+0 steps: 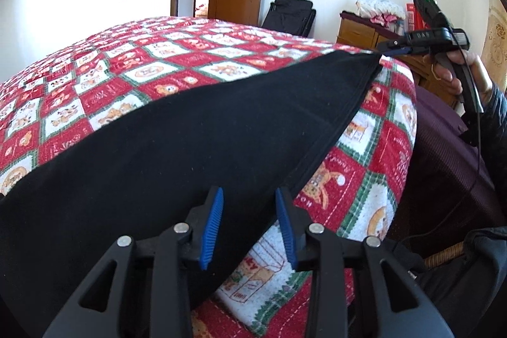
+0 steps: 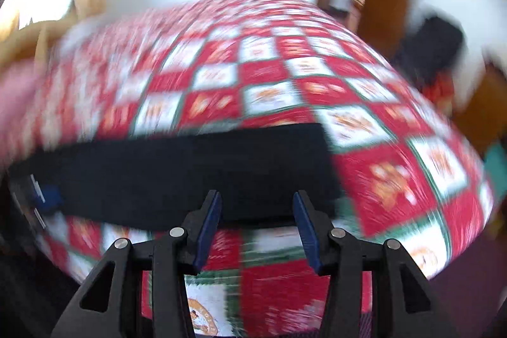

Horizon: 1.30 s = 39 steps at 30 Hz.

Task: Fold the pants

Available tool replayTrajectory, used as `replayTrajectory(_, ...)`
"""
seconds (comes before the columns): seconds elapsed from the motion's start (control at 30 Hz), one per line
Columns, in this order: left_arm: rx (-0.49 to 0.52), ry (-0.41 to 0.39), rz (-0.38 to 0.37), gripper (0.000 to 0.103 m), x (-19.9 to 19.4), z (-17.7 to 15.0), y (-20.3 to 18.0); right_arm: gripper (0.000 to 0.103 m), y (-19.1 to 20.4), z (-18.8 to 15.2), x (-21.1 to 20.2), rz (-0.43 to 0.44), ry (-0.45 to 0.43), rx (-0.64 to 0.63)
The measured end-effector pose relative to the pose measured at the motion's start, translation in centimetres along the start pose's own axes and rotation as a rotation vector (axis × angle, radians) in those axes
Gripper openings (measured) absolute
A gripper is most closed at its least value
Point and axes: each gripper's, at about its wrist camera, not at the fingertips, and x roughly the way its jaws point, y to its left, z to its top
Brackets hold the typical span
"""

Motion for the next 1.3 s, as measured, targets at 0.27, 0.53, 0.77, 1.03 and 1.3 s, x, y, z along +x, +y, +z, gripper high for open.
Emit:
replayTrajectory(0.27, -0.006, 0.019, -0.004, 0.037, 0.3, -0.3, 0.3, 0.049, -6.3, -0.7, 0.5, 0.062, -0.001, 0.337)
replayTrajectory(0.53, -0.008, 0.015, -0.006, 0.038, 0.4, -0.4, 0.4, 0.008, -4.3, -0.7, -0.1, 0.096, -0.063, 0.279)
replayTrajectory(0.77, 0.003, 0.017, -0.004, 0.038, 0.3, -0.6, 0.4, 0.007, -4.5, -0.9, -0.2, 0.021, -0.046, 0.257)
replayTrajectory(1.03, 0.004, 0.014, -0.005, 0.038, 0.3, -0.8, 0.3, 0.033, -3.9, -0.7, -0.9, -0.161, -0.042, 0.194)
replayTrajectory(1.3, 0.011, 0.016, 0.001, 0.038, 0.3, -0.8, 0.4, 0.039, 6.5, -0.9, 1.2, 0.126, -0.070, -0.022)
